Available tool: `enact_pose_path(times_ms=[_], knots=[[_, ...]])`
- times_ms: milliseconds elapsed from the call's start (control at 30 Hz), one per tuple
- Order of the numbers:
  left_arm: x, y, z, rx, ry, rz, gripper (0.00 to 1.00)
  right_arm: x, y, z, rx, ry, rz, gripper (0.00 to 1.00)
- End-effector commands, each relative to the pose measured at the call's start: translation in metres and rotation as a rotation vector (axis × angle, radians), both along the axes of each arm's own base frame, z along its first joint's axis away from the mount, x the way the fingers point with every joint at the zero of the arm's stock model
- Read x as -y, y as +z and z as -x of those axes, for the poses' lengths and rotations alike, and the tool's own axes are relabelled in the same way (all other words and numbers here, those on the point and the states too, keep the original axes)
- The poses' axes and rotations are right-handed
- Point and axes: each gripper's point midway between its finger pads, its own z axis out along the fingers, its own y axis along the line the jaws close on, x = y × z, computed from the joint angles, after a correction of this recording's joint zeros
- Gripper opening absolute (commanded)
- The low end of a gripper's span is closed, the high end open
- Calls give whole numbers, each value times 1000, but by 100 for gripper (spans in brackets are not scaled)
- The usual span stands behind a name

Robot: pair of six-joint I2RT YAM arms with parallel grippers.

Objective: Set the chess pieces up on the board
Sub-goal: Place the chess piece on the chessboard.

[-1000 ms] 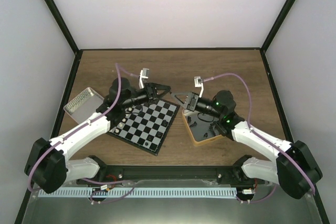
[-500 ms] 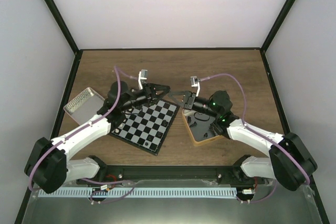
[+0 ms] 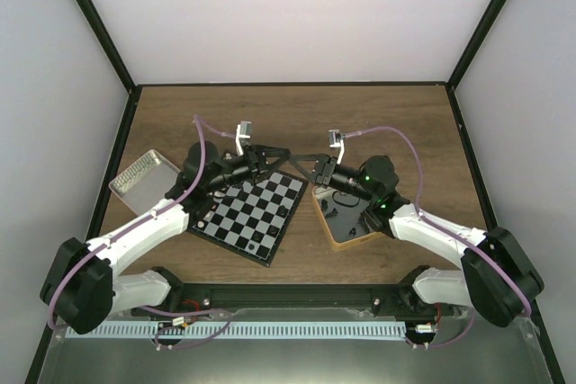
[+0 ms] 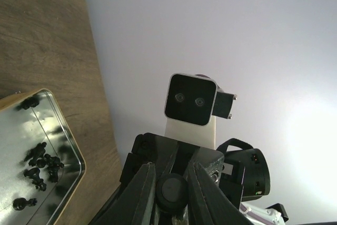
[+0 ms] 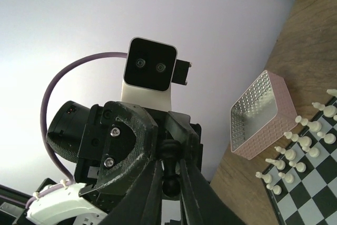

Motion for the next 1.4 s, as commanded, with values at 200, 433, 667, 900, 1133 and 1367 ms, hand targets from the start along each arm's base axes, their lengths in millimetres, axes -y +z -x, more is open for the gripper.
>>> enact_pose_path(times_ms=[200,433,667,900,1133,1367], knots=[[-5,3,0,52,27,-15,20,-3,33,-2,51,-8,-42,1],[-35,-46,-23,-20,211,-287,64,-9,-14,-18,-57,-40,242,1],[-118,-38,-46,108,536,-588,70,-10,-73,-27,-131,-18,669,1],[-170,7,-45,287,710,-829,85,-28,-122,-27,-124,55,1042,1],[-224,35,-35,357,935,-996,100,-58,-149,-6,-77,198,1249,1],[-258,59,-19,447,1106,-1033,100,-87,-172,30,1,372,1396,1]])
